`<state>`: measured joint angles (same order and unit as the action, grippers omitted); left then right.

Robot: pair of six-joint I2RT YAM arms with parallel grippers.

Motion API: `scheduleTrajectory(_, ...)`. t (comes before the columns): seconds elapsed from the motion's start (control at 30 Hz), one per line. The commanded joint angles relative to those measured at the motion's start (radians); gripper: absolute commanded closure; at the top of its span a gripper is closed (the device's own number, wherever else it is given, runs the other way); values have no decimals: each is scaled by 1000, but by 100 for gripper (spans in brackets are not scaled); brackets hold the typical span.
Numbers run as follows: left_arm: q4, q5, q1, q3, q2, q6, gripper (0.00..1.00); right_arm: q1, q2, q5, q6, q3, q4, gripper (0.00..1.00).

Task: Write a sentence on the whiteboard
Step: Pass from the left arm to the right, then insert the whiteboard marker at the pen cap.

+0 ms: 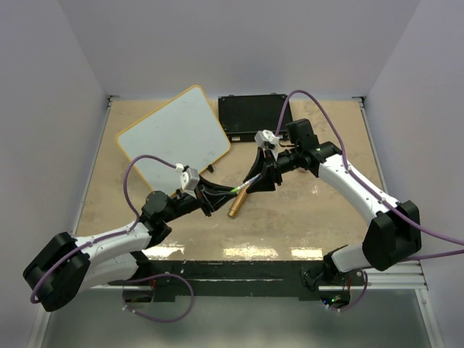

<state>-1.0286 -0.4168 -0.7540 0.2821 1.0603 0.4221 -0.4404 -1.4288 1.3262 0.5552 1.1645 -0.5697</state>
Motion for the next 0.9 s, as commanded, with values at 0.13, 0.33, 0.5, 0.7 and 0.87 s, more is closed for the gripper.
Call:
scheduleTrajectory(0.13,-27,-27,-4,55,10,-49,100,-6,14,27,14,41,-12,60)
scheduleTrajectory(0.33,-24,-33,-4,60,18,-55,100,-6,13,33,14,40,-12,66)
scheduleTrajectory(0.5,-21,-31,-5,62,23,-59,100,-6,13,34,15,35,-10,81)
scheduleTrajectory(0.7,1,-27,-5,60,7,-80,100,-6,22,53,57,32,-41,100)
scheduleTrajectory(0.87,96,-8,-5,55,-81,-163,100,-4,31,27,165,67,-131,100)
